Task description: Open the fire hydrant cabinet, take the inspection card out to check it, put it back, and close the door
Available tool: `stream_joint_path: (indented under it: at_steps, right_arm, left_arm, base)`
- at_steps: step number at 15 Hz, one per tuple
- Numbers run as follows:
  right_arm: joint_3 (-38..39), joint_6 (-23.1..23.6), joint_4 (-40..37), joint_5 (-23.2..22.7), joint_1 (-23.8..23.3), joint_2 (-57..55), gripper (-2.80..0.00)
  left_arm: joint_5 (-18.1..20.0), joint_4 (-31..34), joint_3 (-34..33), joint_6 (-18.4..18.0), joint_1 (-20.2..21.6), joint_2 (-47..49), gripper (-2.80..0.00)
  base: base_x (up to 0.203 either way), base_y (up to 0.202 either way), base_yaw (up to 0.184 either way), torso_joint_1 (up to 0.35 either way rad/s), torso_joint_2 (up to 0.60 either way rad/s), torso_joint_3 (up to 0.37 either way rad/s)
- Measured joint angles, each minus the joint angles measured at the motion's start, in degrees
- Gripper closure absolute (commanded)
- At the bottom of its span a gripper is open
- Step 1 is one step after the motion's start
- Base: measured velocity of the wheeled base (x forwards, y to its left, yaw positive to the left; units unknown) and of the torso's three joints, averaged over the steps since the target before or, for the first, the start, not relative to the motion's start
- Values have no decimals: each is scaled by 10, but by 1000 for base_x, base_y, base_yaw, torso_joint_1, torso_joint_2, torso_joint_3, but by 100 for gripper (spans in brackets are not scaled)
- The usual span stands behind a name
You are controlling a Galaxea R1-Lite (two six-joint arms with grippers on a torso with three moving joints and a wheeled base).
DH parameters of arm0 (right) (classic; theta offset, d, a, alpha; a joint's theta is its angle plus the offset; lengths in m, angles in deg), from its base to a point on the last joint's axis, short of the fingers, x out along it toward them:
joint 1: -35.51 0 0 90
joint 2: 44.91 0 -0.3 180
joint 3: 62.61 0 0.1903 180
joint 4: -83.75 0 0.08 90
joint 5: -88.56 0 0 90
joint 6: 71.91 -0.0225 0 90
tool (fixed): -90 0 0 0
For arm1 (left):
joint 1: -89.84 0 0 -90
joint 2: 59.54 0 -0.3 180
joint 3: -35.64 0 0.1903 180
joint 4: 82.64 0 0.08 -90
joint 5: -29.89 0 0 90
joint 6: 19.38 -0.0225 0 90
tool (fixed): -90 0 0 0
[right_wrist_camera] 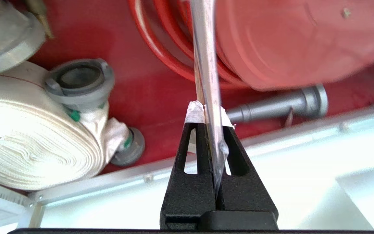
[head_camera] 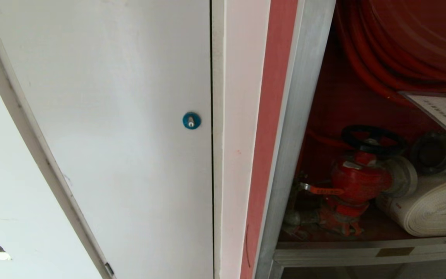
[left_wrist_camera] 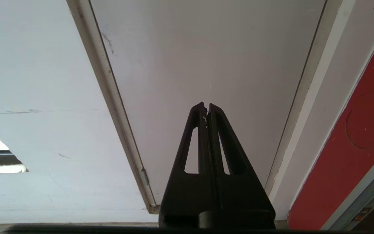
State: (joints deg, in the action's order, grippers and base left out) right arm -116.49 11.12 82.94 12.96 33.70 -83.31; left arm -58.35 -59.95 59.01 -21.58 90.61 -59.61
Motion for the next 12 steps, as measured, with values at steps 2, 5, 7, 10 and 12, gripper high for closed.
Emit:
stream_joint_path:
  at_steps: [2,5,7,10,12]
  right_arm:
    - [1,-35,-1,13,14,8,0]
    - [-1,-90,-3,15,26,12,0]
    - [-5,-125,-30,17,36,19,0]
    - [-20,-167,-96,17,51,37,0]
    - [-50,-204,-171,17,58,53,0]
  left_arm:
    - [0,0,0,0,0,0,0]
    - [0,0,0,0,0,0,0]
    - [0,0,0,0,0,0,0]
    - [0,0,0,0,0,0,0]
    - [0,0,0,0,0,0,0]
  base:
    - [0,0,0,0,0,0]
    - [0,0,0,0,0,0]
    - [0,0,0,0,0,0]
    - [0,0,0,0,0,0]
    - [0,0,0,0,0,0]
